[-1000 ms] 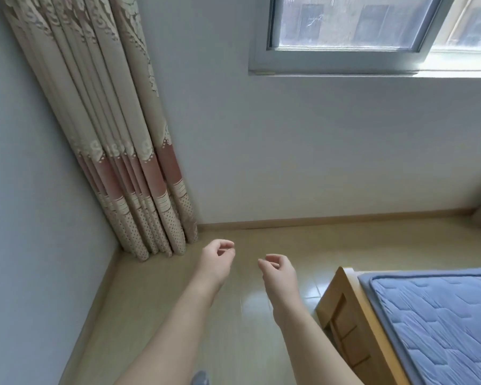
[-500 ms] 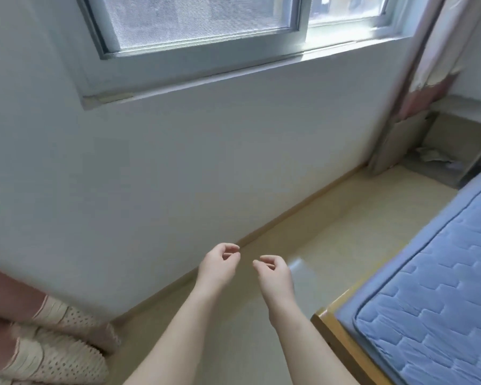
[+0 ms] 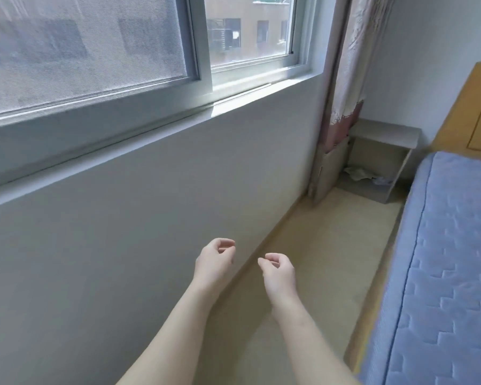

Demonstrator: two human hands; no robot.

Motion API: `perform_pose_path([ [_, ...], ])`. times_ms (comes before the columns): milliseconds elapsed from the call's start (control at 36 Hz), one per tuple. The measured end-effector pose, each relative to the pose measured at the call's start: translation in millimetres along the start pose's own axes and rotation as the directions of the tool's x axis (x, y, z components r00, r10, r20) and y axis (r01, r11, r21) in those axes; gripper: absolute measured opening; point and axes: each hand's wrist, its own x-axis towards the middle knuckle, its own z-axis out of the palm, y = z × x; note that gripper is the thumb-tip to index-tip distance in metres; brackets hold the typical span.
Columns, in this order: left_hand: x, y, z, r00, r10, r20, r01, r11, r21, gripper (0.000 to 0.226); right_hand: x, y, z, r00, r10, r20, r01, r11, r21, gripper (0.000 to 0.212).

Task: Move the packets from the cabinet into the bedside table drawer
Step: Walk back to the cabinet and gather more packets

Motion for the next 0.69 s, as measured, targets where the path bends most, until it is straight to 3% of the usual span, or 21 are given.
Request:
perform_pose_path([
  [389,286.0,101.8,121.1,0.954,0.094,0.284,-0.118,0.991,0.069,0.016,270.0,-94.7,-10.4,0.957,0.000,-0.290,-0.001,1.000,-0.002,0.017],
  [583,387.1,154.9,211.6,0.918,0.079,0.388,-0.147,0.978,0.150,0.017,377.1,-116.6,-68.7,0.874,0.094,-0.477,-0.050,0.993,0.104,0.016],
  [695,432.4,180.2,280.9,0.890,0.087,0.448,-0.181,0.969,0.171,0.018,447.3,-125.5,-109.6,0.857,0.112,-0.502,-0.044,0.988,0.147,0.014],
])
